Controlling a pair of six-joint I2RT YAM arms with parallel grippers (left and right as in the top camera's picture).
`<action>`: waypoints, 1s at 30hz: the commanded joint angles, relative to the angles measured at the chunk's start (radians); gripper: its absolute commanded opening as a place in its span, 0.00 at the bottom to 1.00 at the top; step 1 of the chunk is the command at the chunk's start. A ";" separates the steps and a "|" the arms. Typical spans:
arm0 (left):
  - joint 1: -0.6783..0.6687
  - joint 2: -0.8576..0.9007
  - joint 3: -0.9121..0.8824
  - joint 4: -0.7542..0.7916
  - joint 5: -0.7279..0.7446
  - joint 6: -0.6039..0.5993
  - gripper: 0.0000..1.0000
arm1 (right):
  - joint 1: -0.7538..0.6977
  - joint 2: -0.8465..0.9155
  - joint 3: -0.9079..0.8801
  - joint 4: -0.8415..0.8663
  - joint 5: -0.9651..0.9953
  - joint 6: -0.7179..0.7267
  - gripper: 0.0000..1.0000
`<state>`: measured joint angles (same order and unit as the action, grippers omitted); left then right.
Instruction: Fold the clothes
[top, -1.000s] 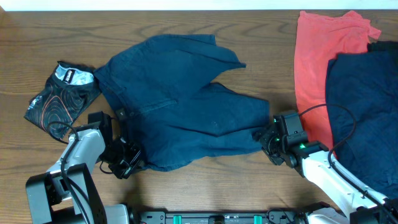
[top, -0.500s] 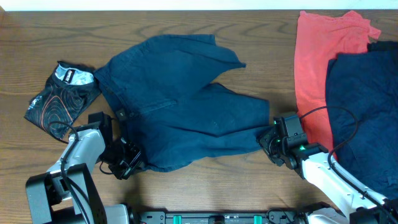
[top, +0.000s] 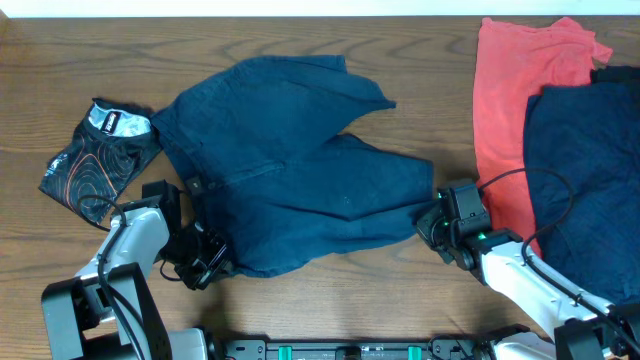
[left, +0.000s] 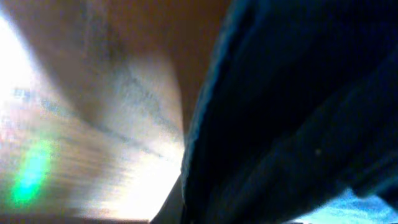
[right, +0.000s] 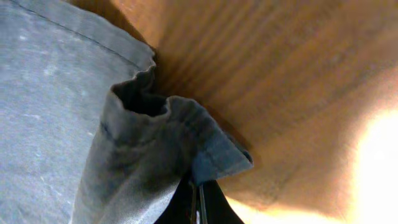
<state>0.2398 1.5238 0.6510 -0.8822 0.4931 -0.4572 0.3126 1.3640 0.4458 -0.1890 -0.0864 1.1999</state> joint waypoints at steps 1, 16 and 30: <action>0.005 -0.039 -0.002 -0.045 -0.010 0.063 0.06 | -0.014 -0.002 -0.013 -0.018 0.064 -0.105 0.01; 0.005 -0.634 0.110 -0.217 0.126 0.281 0.06 | -0.286 -0.398 0.382 -0.491 0.153 -0.496 0.01; 0.005 -0.891 0.332 -0.347 0.159 0.292 0.06 | -0.344 -0.471 0.769 -0.644 0.262 -0.761 0.01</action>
<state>0.2283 0.6346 0.9321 -1.2377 0.7750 -0.1818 0.0048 0.8978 1.1378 -0.8562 -0.0467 0.5552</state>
